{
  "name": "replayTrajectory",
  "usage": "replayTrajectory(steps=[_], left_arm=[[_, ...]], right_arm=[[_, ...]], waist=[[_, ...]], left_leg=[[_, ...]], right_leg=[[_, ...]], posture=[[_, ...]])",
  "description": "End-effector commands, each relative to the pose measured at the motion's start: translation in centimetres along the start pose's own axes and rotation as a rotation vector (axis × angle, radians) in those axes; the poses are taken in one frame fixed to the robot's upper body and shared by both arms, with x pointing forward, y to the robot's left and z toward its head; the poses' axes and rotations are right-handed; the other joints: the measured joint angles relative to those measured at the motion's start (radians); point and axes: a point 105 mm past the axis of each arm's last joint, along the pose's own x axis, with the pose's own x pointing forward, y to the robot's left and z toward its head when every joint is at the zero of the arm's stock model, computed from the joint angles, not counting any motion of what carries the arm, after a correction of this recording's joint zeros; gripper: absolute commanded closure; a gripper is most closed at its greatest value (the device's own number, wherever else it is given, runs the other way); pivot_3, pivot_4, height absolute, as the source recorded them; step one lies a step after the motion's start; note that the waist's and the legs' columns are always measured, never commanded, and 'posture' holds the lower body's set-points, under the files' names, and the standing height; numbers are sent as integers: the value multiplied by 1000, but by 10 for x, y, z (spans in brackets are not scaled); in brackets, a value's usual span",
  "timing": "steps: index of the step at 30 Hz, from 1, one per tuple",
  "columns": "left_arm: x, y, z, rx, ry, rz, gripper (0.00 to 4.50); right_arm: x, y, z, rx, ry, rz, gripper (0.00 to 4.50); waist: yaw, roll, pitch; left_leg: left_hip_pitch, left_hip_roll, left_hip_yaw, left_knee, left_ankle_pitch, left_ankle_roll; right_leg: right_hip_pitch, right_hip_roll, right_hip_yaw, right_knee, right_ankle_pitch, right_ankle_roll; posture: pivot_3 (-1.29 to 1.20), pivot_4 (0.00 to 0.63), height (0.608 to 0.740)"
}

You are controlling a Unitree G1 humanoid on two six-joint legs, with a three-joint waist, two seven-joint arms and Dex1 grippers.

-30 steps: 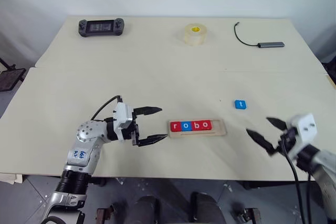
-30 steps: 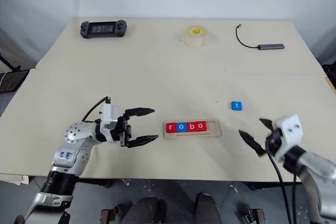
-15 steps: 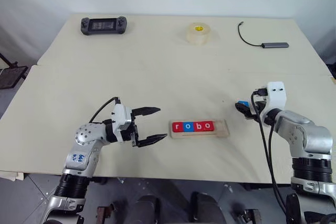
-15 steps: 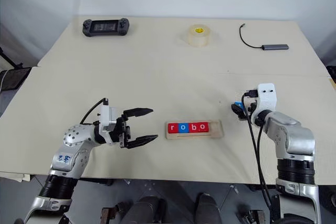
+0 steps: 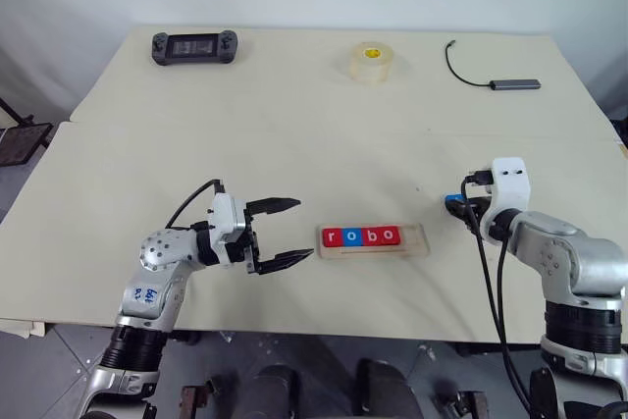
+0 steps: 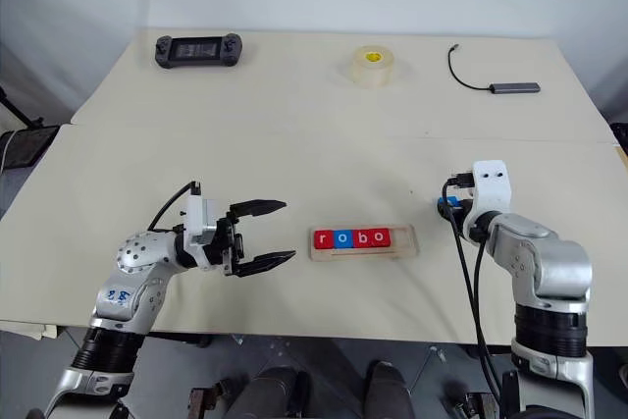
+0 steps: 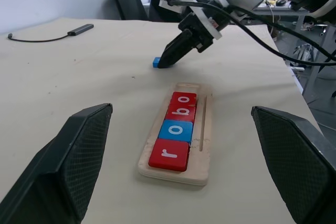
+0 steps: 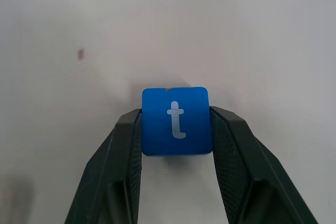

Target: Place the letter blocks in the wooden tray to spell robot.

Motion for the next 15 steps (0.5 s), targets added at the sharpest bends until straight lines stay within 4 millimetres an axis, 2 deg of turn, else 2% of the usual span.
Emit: replayTrajectory(steps=[1,6,8,11,15], left_arm=[[5,-1,3,3,-17,-31,0],[8,-1,1,-9,-24,-57,0],[9,-1,0,-12,-26,-63,0],[10,-1,0,-13,-27,-72,0],[10,0,1,-10,-26,-72,0]], right_arm=[[-22,6,-2,-14,-23,-10,3045],[-41,16,-25,19,6,-23,3045],[-44,19,-26,1,-17,-18,3045],[-44,19,-29,-17,-12,-11,2023],[-46,14,-20,-68,-57,22,722]], waist=[[-1,0,0],[-1,0,0],[-2,0,0],[-4,0,0],[-3,0,0]], left_leg=[[0,0,0,0,0,0],[0,0,0,0,0,0],[0,0,0,0,0,0],[0,0,1,0,0,0],[0,0,1,0,0,0]], right_leg=[[0,0,0,0,0,0],[0,0,1,0,0,0],[0,0,1,0,0,0],[-1,0,1,1,0,0],[-1,1,1,1,0,0]], posture=[[0,150,740],[0,150,740],[0,150,740],[0,150,740],[0,150,740]])
